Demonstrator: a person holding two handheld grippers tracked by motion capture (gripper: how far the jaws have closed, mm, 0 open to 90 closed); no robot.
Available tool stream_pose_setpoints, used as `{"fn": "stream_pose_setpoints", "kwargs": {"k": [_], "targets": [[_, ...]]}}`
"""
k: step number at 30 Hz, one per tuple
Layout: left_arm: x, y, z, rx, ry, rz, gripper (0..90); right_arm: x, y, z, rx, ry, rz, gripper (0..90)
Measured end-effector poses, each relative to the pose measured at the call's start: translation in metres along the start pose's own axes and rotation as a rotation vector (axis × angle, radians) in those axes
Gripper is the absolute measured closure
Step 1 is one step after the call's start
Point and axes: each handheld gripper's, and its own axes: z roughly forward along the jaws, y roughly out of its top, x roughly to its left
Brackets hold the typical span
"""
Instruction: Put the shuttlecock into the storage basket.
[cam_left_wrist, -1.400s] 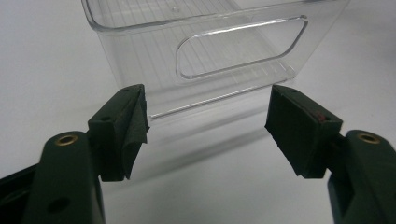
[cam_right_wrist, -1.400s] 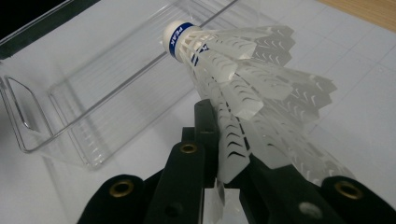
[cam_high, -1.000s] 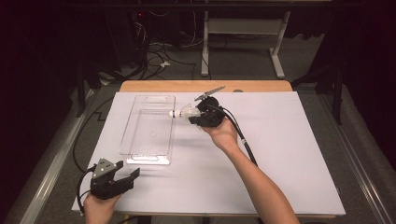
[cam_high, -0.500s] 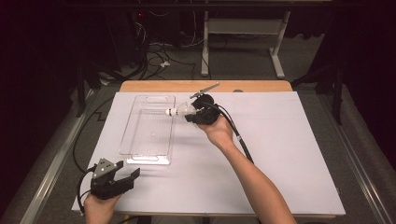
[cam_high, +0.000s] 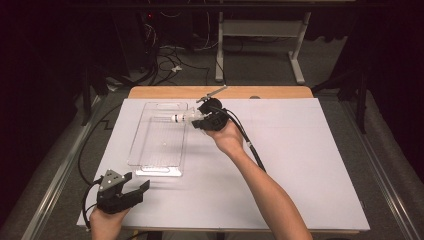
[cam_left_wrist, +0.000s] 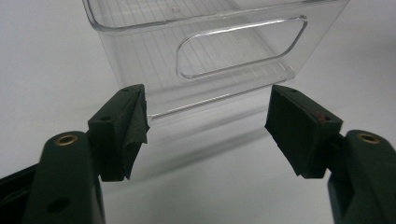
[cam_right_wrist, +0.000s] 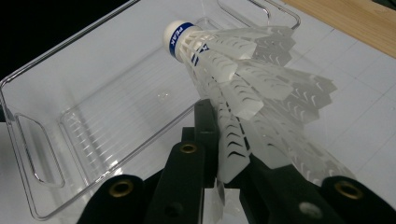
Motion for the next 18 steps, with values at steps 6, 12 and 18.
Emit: {"fn": "stream_pose_setpoints", "kwargs": {"k": [6,12,18], "targets": [[0.000,0.000,0.000,0.000,-0.001,0.001,30.4,0.001,0.003,0.005,0.009,-0.001,0.004,88.9],[0.000,0.000,0.000,-0.001,-0.002,-0.001,30.4,0.003,0.006,0.009,0.009,0.004,0.002,88.9],[0.001,0.000,0.000,-0.003,-0.005,-0.002,30.3,0.007,0.012,0.012,0.012,0.010,0.000,88.9]]}}
